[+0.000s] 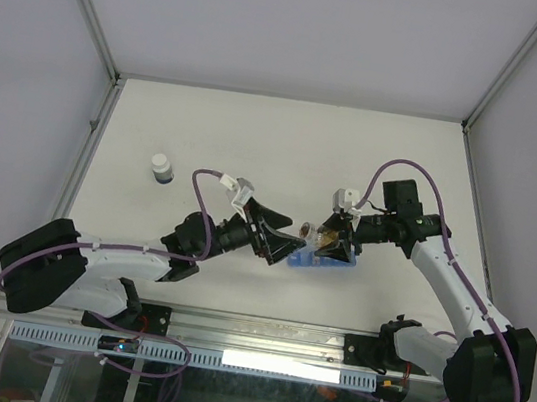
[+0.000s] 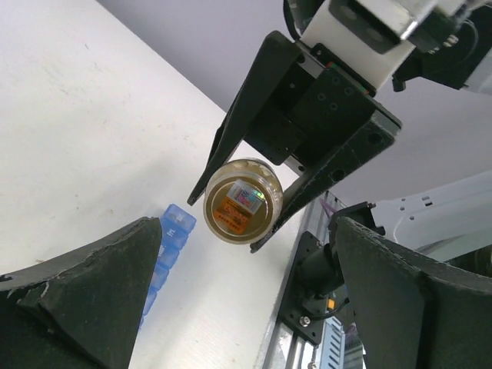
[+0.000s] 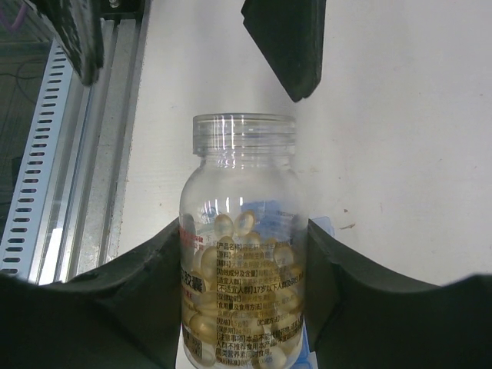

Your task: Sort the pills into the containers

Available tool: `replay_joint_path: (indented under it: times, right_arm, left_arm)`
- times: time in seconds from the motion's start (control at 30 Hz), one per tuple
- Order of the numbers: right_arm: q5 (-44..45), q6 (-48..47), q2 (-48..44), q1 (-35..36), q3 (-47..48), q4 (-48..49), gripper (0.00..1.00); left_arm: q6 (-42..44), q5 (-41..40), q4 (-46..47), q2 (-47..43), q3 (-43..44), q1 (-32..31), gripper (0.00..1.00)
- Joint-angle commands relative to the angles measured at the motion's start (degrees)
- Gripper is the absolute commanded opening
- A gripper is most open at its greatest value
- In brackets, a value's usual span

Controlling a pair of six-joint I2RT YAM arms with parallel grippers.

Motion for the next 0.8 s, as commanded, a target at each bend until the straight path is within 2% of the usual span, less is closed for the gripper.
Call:
replay_joint_path:
  times: [0.0, 0.2, 0.33, 0.57, 0.77]
  right_arm:
    - [-2.67, -0.15, -0.55, 0.26, 1.91, 1.12, 0.00]
    - [-3.13, -0.65, -0.80, 0.26, 1.91, 0.73, 0.00]
    - [-3.25, -0.81, -0.77, 0.26, 1.82, 0.68, 0.00]
    - [-3.44, -1.15, -0.67, 0.26, 1.68, 0.52, 0.00]
    - [-3.36, -1.34, -0.64, 0.26, 1.73, 0.36, 0.00]
  left_arm:
    - [10.24, 2.13, 8.30, -4.32, -3.49, -0.32, 0.99]
    - [31.49, 14.66, 10.57, -3.47, -5.97, 0.26, 0.99]
    - [40.23, 18.03, 12.01, -1.32, -5.24, 1.30, 0.99]
    - [39.68, 24.38, 11.52, 2.78, 0.33, 6.90, 0.96]
    - [36.09, 28.04, 12.52, 7.48, 3.44, 8.32, 0.88]
